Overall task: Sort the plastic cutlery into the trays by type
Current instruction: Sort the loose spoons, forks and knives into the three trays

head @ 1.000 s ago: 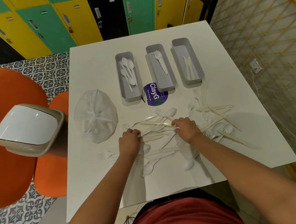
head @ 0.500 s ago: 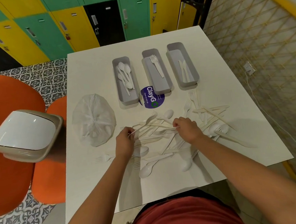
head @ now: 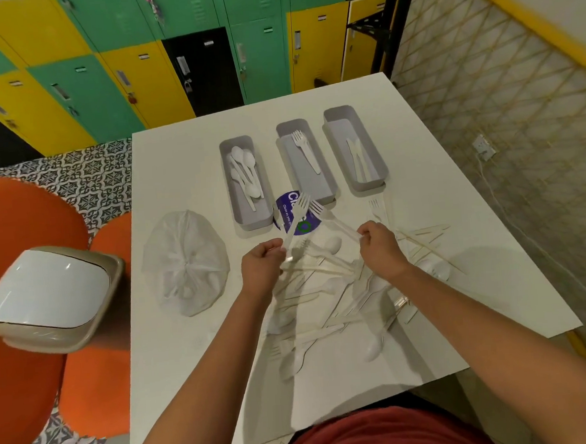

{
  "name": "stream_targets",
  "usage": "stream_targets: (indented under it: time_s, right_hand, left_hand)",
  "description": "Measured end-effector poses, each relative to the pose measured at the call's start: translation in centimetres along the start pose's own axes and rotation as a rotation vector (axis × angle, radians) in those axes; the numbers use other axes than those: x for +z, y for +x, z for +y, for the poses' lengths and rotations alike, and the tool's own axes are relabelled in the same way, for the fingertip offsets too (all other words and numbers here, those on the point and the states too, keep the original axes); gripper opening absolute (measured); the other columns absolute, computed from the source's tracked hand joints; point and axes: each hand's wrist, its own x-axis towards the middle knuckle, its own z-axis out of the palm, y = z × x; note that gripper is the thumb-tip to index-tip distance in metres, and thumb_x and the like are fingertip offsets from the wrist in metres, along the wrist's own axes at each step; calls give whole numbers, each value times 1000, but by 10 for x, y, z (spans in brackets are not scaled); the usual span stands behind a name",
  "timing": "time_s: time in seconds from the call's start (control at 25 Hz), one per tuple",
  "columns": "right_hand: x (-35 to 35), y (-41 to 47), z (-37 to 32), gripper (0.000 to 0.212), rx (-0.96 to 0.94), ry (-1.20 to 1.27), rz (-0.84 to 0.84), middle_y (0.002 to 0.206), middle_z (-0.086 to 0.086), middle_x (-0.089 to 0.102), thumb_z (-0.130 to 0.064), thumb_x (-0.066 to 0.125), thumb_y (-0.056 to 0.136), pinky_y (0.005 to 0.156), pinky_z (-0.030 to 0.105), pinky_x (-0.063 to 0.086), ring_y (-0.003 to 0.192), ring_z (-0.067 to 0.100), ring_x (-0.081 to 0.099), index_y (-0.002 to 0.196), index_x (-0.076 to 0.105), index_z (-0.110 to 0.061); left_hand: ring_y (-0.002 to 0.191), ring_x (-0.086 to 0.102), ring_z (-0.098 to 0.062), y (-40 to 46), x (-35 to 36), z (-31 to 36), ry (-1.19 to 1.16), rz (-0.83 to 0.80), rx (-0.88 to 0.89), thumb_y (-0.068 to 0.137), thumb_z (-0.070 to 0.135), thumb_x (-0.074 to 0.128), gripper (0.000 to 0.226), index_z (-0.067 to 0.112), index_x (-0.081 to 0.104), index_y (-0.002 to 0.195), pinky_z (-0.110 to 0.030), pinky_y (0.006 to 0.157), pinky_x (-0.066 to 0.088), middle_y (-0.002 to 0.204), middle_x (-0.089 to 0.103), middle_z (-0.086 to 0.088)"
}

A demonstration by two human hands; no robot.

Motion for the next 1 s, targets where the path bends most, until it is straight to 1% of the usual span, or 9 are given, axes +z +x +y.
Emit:
stream_targets:
  time_s: [0.08, 0.28, 0.4, 0.48, 0.6, 0.68, 0.8, 0.88, 1.0]
  right_hand:
    - [-4, 10, -4, 26, 38, 23, -5, 117, 19, 53, 1, 36, 94, 76, 25, 40, 95, 24, 52, 110, 56, 3]
    - [-17, 48, -21, 23, 156, 142, -54, 99, 8, 53, -6, 45, 92, 56, 21, 38, 85, 19, 50, 112, 56, -1]
    - [-23, 79, -36, 14, 152, 150, -108, 91, 3, 55, -10, 51, 90, 56, 20, 38, 85, 18, 51, 101, 60, -7]
    - [-23, 98, -45, 3, 143, 166, -157, 78, 1, 54, -11, 53, 89, 53, 18, 38, 78, 20, 52, 88, 56, -11]
    - [-18, 125, -58, 16, 142, 127, -211, 68, -3, 51, -12, 54, 88, 51, 20, 39, 62, 15, 50, 73, 51, -15]
    - [-13, 142, -67, 19, 154, 101, -236, 70, -2, 51, -10, 53, 88, 51, 20, 39, 60, 13, 49, 70, 49, -16]
    - [-7, 163, -80, 14, 150, 102, -209, 71, 0, 49, -9, 52, 89, 51, 19, 38, 72, 18, 51, 75, 49, -13]
    - [-7, 170, -90, 3, 109, 133, -187, 80, -1, 53, -15, 55, 90, 57, 19, 41, 82, 20, 54, 91, 56, -12]
    - [-9, 170, -89, 42, -26, 61, -168, 115, 6, 55, -27, 58, 91, 78, 18, 42, 102, 20, 57, 128, 51, -9]
  left_hand:
    - [70, 56, -11, -1, 7, 15, -90, -42, -54, 88, 5, 59, 17, 12, 65, 101, -23, 65, 48, 79, 63, 1]
    - [77, 59, -16, 22, 34, 53, -178, -64, -141, 87, -1, 58, 24, 8, 63, 108, -27, 78, 52, 86, 64, -4]
    - [70, 58, -17, 47, 55, 74, -182, -8, -169, 83, -7, 55, 26, 5, 65, 105, -23, 69, 52, 89, 63, -11]
    - [64, 57, -15, 61, 68, 84, -157, 43, -159, 82, -7, 55, 26, 8, 66, 101, -19, 62, 52, 83, 64, -8]
    - [65, 59, -18, 85, 84, 93, -113, 122, -137, 80, -4, 58, 25, 7, 67, 100, -29, 74, 54, 82, 65, -7]
    - [70, 63, -23, 100, 94, 101, -93, 150, -139, 79, -2, 59, 27, 6, 67, 103, -34, 79, 55, 83, 66, -8]
    - [73, 63, -22, 119, 102, 114, -13, 164, -116, 82, 1, 60, 24, 11, 67, 102, -33, 79, 55, 78, 65, -3]
    - [75, 64, -19, 130, 103, 121, 27, 128, -57, 82, 4, 61, 26, 10, 67, 108, -34, 82, 55, 84, 68, -3]
    - [82, 65, -14, 136, 105, 119, 136, 80, 37, 86, 16, 63, 28, 12, 66, 113, -30, 82, 55, 103, 69, -2]
